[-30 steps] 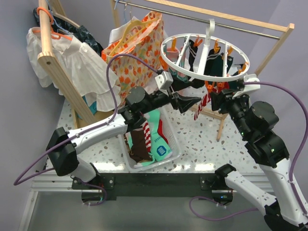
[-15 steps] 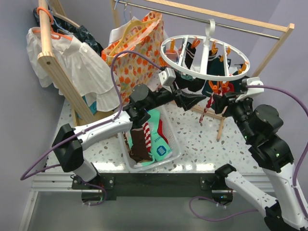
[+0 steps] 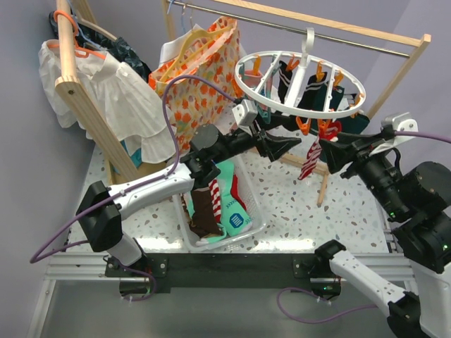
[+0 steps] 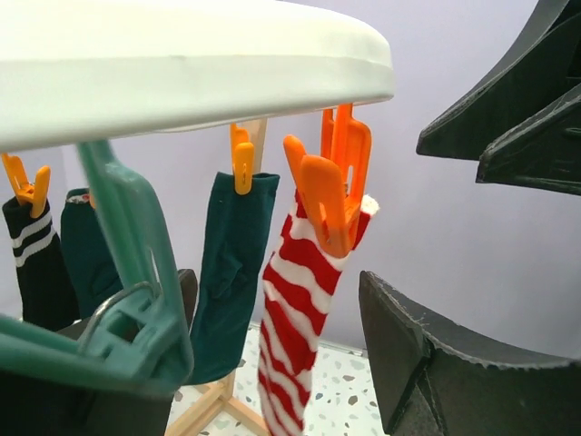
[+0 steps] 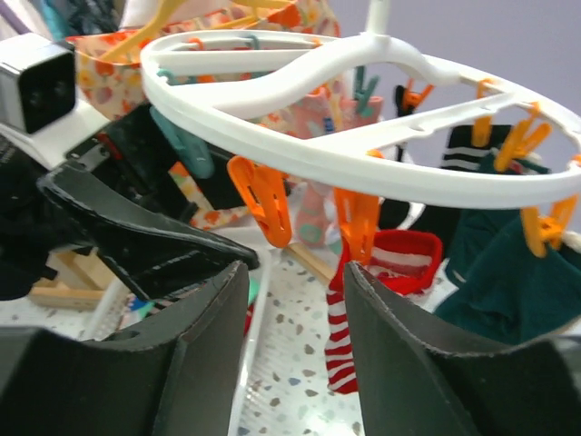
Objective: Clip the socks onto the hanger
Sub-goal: Open the clamp at the hanger.
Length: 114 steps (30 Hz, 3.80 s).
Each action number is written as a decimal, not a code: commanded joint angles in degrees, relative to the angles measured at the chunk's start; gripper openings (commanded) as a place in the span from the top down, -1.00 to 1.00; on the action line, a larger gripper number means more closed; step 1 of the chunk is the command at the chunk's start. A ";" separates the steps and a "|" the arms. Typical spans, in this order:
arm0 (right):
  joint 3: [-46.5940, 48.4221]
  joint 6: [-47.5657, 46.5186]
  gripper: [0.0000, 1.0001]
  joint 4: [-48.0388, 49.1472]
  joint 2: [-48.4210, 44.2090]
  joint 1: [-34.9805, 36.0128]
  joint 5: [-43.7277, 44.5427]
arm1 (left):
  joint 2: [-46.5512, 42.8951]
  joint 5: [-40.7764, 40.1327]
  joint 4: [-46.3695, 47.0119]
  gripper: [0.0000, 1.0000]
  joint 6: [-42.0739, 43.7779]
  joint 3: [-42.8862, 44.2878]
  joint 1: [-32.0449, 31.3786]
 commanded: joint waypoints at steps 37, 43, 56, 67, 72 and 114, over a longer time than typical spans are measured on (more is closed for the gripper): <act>-3.93 8.14 0.38 14.05 6.12 0.16 3.18 | -3.95 -4.72 -2.01 -0.47 5.97 -2.25 -1.50; -4.72 7.44 0.48 13.70 5.68 0.16 3.44 | -4.82 -4.99 -2.19 -0.47 6.50 -3.92 -1.76; -6.39 8.32 1.00 14.58 5.68 0.25 1.77 | -5.88 -13.23 -3.07 -0.46 16.06 -6.56 -8.08; -8.06 8.32 1.00 15.20 5.06 0.25 1.69 | -2.72 -26.52 -2.98 -0.29 26.19 0.20 -12.84; -8.50 8.49 1.00 15.28 4.71 0.25 1.51 | -1.05 -27.74 -1.93 -0.20 26.63 3.54 -12.84; -7.09 8.93 -0.25 14.22 5.06 0.25 -2.01 | -0.26 -28.72 -4.21 1.00 25.93 4.86 -12.84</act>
